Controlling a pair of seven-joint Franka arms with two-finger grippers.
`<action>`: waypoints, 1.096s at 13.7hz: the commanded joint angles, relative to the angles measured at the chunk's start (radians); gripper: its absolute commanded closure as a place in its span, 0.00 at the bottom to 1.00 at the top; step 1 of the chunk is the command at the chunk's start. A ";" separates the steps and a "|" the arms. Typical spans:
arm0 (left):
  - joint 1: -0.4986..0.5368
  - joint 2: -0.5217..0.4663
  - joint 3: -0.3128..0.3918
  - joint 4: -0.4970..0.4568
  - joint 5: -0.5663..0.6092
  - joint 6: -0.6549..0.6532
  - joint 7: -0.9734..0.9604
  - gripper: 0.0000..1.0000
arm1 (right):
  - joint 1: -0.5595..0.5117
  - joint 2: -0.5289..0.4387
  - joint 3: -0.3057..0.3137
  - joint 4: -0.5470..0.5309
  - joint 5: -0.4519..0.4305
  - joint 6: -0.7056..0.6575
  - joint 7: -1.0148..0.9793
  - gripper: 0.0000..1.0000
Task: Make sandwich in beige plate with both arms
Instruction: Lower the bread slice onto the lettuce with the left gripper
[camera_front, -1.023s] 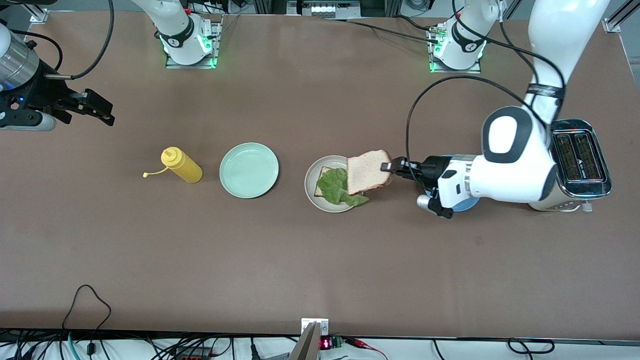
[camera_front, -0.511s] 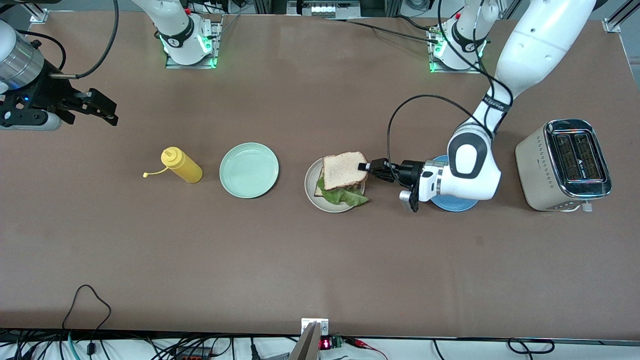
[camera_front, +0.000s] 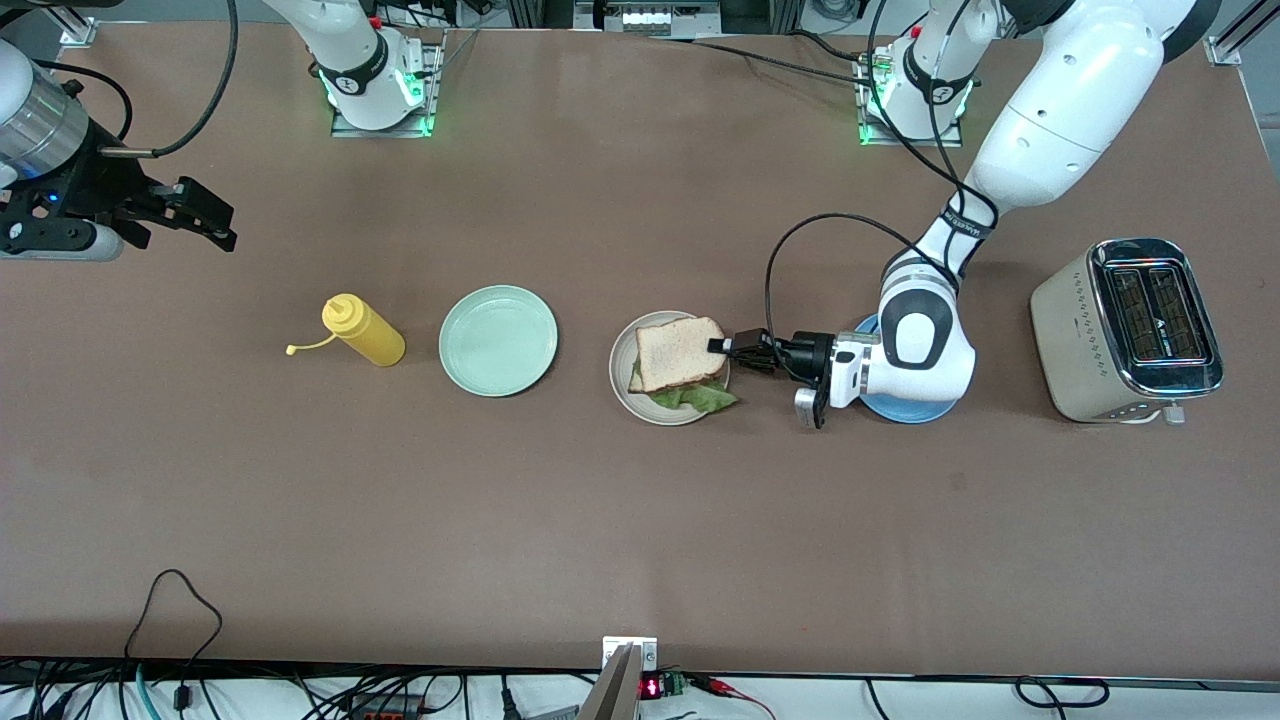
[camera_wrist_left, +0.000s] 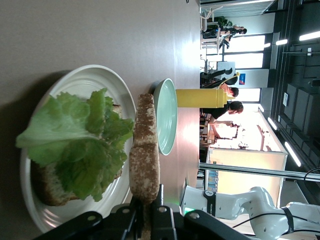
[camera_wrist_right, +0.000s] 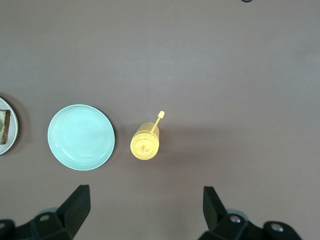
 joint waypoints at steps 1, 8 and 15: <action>-0.024 0.029 -0.005 0.039 -0.039 0.039 0.030 1.00 | 0.000 -0.017 0.005 -0.012 -0.009 0.005 -0.004 0.00; -0.034 0.033 0.000 0.045 -0.051 0.101 0.027 0.00 | -0.001 -0.015 0.005 -0.012 -0.009 0.005 -0.006 0.00; -0.033 -0.091 0.018 0.031 0.293 0.110 -0.175 0.00 | -0.007 -0.003 0.003 -0.008 -0.003 0.002 -0.011 0.00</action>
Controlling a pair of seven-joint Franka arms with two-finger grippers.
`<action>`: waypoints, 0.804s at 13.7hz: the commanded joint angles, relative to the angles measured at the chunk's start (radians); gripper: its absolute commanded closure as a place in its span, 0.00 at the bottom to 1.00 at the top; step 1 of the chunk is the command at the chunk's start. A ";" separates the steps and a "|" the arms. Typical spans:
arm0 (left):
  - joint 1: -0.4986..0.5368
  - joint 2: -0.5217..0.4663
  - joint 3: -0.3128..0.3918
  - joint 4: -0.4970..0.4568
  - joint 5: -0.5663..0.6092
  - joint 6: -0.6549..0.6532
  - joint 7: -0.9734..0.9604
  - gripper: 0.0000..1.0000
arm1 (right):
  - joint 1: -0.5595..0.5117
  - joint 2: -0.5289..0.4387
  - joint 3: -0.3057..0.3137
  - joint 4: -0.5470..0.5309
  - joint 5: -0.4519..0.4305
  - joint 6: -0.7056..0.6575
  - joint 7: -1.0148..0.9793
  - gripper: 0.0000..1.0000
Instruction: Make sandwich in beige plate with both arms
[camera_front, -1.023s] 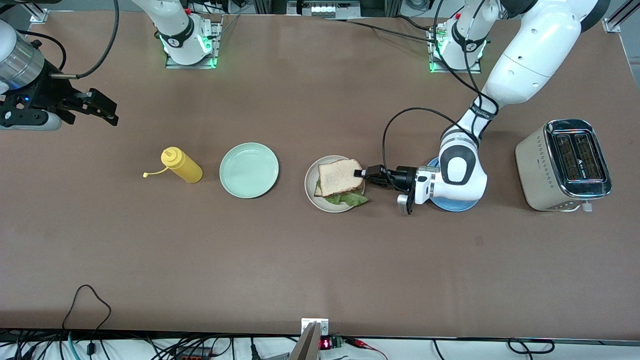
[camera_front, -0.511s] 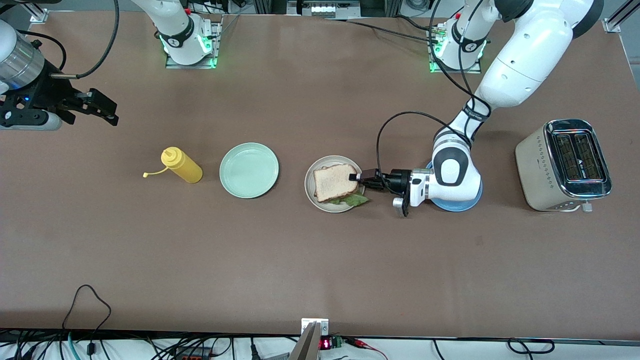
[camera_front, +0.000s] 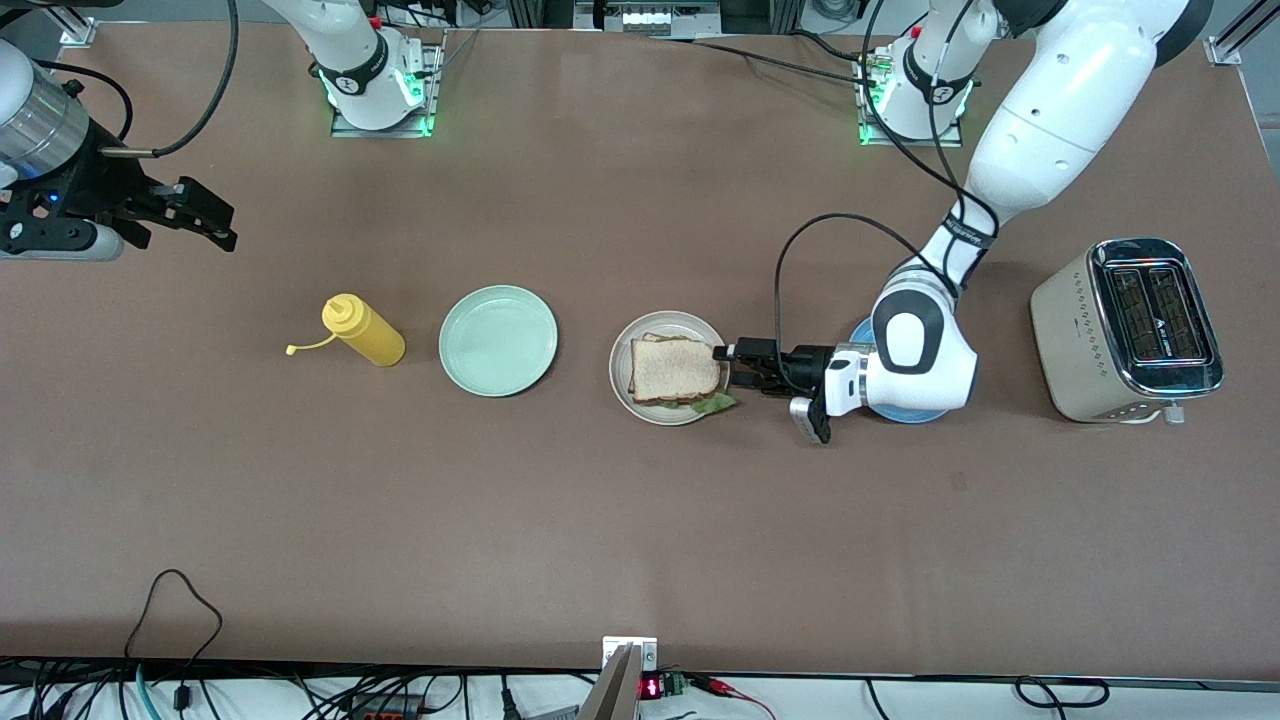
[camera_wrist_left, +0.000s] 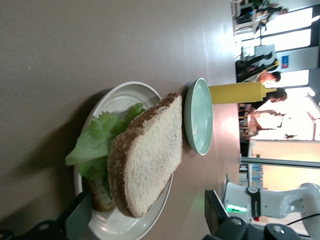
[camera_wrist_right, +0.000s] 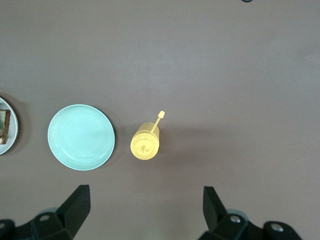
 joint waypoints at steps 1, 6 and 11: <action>-0.008 -0.087 0.010 -0.019 0.148 -0.003 -0.153 0.00 | -0.007 -0.004 0.003 -0.008 -0.001 0.005 -0.009 0.00; -0.011 -0.221 0.010 -0.012 0.642 -0.077 -0.484 0.00 | -0.009 0.019 0.001 0.034 -0.001 0.001 -0.015 0.00; -0.008 -0.298 0.008 -0.004 1.091 -0.241 -0.732 0.00 | -0.006 0.019 0.003 0.043 -0.012 -0.009 -0.017 0.00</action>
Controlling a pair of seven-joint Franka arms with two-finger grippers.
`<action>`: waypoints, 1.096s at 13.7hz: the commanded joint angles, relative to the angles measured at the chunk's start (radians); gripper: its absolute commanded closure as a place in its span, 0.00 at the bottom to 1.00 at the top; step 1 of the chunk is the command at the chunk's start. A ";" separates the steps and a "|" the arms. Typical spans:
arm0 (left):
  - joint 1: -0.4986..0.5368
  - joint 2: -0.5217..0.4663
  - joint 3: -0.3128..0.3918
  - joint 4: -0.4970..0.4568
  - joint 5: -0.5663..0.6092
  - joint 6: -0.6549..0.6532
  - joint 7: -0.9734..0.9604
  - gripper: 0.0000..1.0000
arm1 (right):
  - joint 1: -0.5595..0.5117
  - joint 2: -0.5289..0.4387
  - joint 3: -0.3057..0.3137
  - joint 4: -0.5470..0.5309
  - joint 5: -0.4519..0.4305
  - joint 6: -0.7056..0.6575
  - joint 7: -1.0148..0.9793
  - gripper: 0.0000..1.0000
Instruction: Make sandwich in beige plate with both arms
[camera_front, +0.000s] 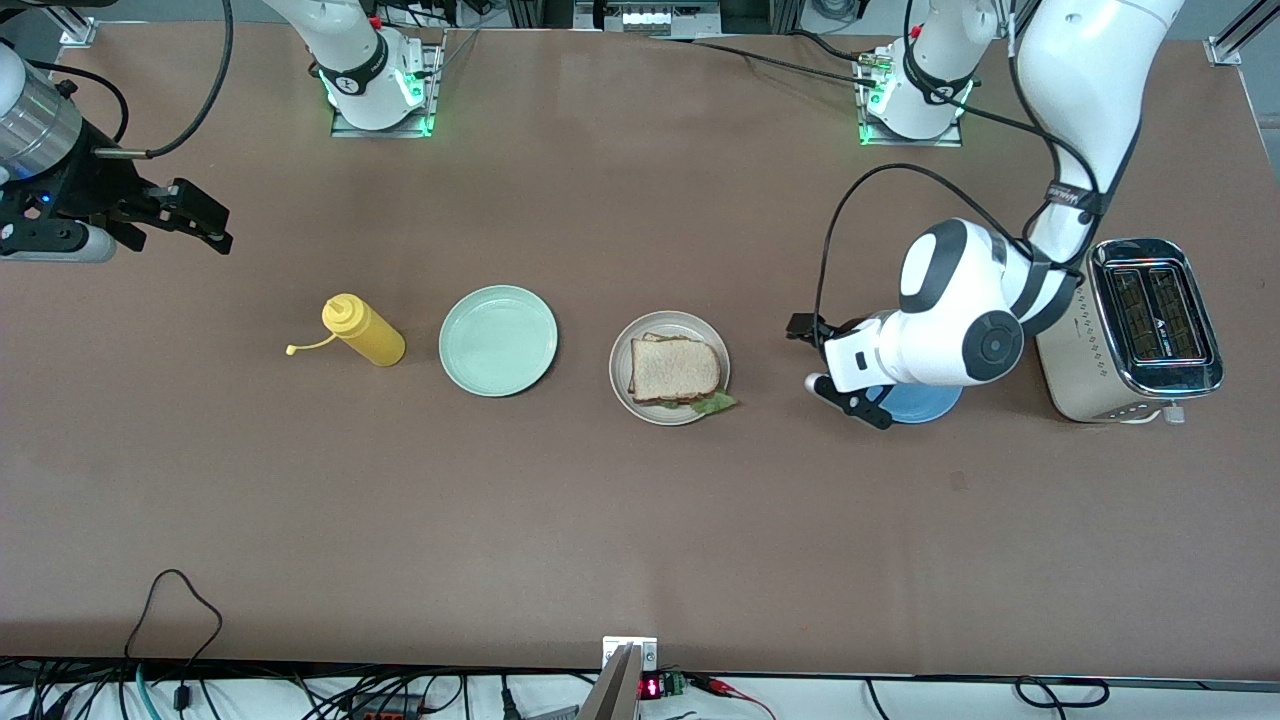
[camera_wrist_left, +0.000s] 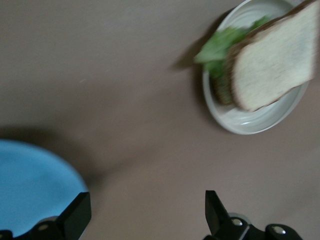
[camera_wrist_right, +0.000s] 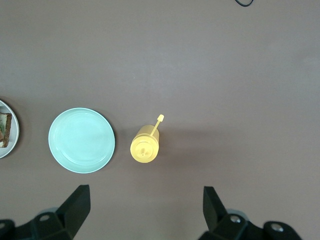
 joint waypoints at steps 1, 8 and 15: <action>0.006 -0.067 0.012 -0.006 0.172 -0.096 -0.055 0.00 | -0.004 0.013 0.005 0.030 -0.012 -0.012 -0.017 0.00; 0.088 -0.126 0.010 0.381 0.204 -0.531 -0.052 0.00 | -0.006 0.013 0.005 0.030 -0.010 -0.013 -0.014 0.00; 0.062 -0.357 0.215 0.302 0.131 -0.464 -0.053 0.00 | -0.006 0.016 0.005 0.030 -0.007 -0.010 -0.020 0.00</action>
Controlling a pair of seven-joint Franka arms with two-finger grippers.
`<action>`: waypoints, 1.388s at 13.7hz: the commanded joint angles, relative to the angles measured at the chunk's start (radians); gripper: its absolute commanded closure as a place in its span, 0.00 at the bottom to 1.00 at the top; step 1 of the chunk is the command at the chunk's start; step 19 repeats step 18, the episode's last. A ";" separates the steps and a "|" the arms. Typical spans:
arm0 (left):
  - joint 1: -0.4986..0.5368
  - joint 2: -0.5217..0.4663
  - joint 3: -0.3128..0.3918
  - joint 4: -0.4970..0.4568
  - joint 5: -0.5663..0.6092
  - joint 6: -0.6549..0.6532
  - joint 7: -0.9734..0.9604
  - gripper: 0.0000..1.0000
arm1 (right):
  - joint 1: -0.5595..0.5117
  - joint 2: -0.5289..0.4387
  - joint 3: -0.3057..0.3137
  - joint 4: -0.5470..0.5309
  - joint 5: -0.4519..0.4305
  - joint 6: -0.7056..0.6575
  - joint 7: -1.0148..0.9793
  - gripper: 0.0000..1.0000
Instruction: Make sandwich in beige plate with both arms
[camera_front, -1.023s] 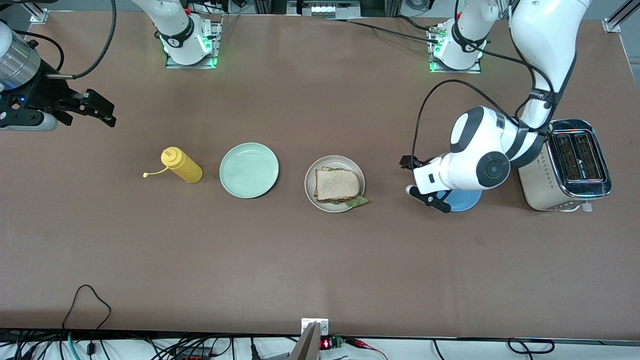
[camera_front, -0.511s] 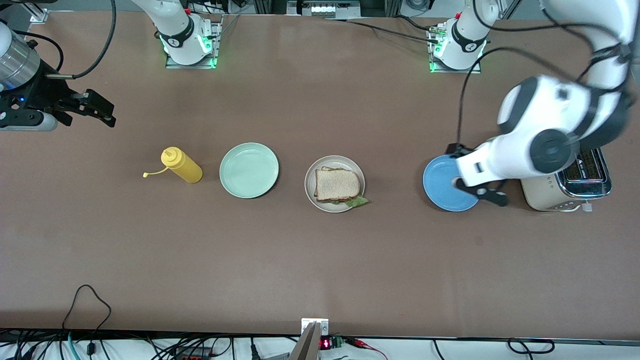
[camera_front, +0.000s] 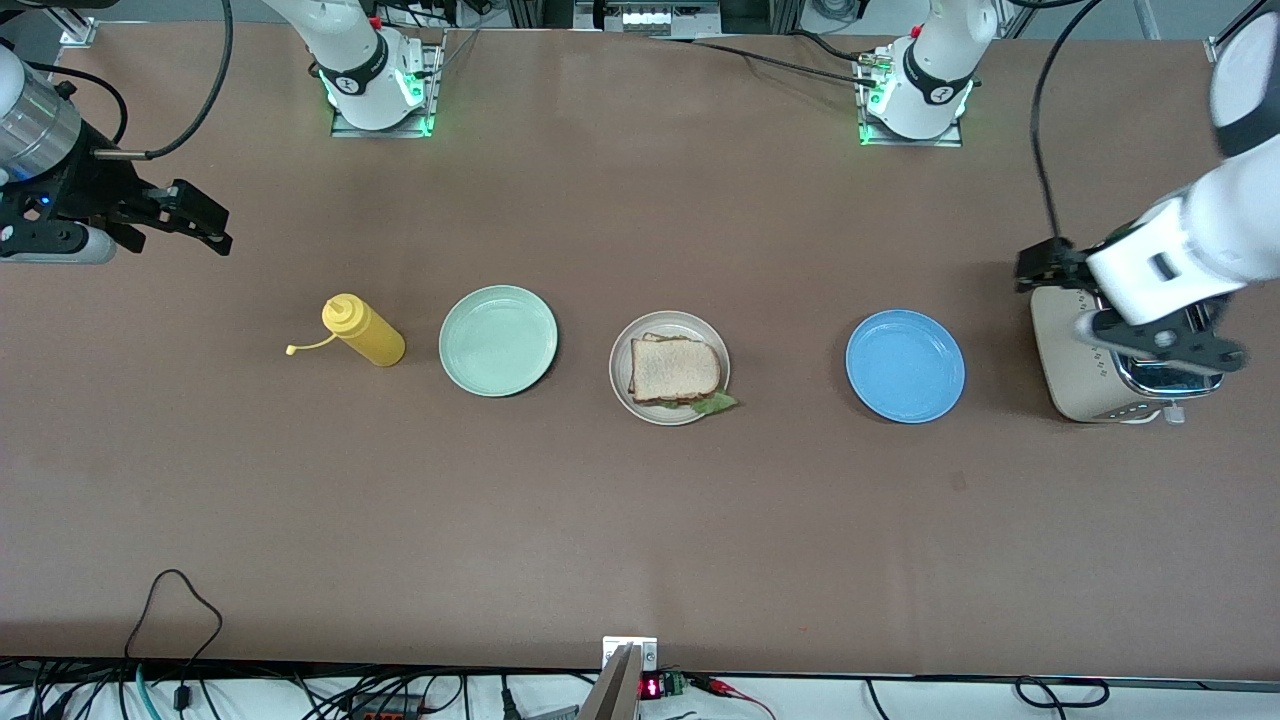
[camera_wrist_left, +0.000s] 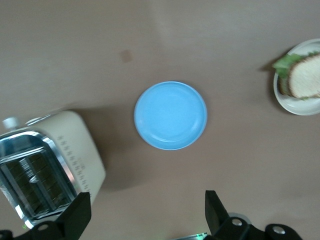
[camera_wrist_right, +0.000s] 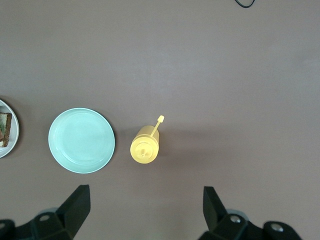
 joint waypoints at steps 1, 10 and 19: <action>-0.084 -0.193 0.188 -0.242 -0.090 0.156 -0.003 0.00 | -0.009 0.017 0.002 0.026 0.001 -0.010 -0.026 0.00; -0.149 -0.289 0.254 -0.351 -0.073 0.140 0.012 0.00 | -0.007 0.019 0.002 0.028 -0.001 -0.010 -0.027 0.00; -0.152 -0.276 0.250 -0.335 -0.070 0.142 0.012 0.00 | -0.007 0.019 0.002 0.026 -0.001 -0.010 -0.026 0.00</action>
